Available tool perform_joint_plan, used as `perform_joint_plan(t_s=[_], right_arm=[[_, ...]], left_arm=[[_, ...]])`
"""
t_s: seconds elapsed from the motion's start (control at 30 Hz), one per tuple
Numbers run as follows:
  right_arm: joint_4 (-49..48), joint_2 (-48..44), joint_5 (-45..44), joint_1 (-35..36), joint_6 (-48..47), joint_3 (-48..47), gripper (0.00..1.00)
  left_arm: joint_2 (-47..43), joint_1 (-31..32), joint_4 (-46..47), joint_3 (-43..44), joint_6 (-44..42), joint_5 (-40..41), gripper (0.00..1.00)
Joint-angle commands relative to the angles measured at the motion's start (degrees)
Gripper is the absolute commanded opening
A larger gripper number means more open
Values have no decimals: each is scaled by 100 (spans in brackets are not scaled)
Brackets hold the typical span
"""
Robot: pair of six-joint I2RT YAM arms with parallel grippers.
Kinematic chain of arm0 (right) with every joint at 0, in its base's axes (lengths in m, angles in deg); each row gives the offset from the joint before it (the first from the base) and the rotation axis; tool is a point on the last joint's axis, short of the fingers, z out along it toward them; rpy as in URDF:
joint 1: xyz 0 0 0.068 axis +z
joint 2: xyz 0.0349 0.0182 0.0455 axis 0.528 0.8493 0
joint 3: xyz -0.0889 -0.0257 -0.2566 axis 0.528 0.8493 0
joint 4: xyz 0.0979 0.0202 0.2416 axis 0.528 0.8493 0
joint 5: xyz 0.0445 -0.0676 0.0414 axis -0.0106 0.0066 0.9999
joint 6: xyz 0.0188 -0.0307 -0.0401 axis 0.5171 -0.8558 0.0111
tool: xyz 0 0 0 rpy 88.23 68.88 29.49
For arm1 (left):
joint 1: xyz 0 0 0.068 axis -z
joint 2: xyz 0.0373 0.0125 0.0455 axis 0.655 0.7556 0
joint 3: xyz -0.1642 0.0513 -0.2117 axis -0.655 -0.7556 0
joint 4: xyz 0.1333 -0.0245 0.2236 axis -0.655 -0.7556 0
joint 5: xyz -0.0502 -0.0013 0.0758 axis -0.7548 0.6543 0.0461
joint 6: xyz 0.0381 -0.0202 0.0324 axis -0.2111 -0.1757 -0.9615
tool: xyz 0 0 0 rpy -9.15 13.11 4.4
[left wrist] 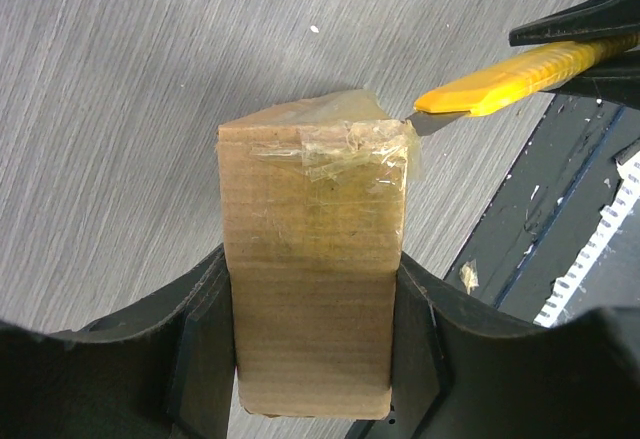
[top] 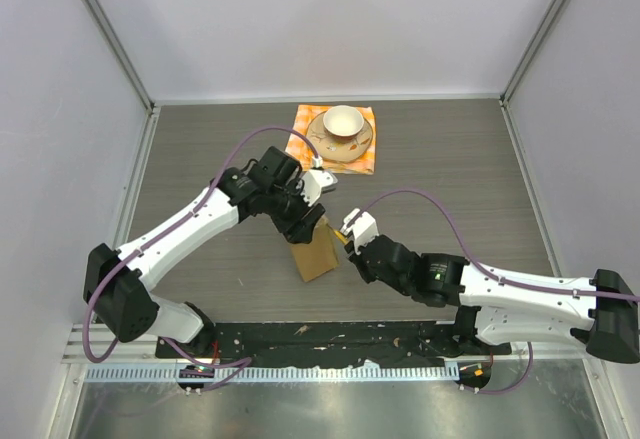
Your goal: Unpack the express box
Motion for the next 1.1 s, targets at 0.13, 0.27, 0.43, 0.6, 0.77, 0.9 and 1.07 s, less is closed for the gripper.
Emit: perform_joint_plan(t_s=[0.13,0.27,0.43,0.6,0.77,0.9,1.07], right_arm=[[-205,-133,-249,-53,145,-370,1],[-425,7,-127,-53,163,-563,1],[-829,139,32,-53,259,-757,1],[-1093,-88,-82,-53,312,-775,1],[-1313,-265,-328,-79,277,-819,1],[-1497,-265,-416,-140,304,-819,1],[-1410,-501,-373,-211,329,-863,1]], left_arm=[[13,236,-600,89,-191,-429,9],[13,332,-617,168,-182,-429,9],[48,464,-635,247,-191,-429,9],[4,499,-626,203,-191,-473,9],[-5,570,-617,229,-173,-517,9],[22,614,-626,440,-190,-333,9],[75,640,-530,801,-515,808,4]])
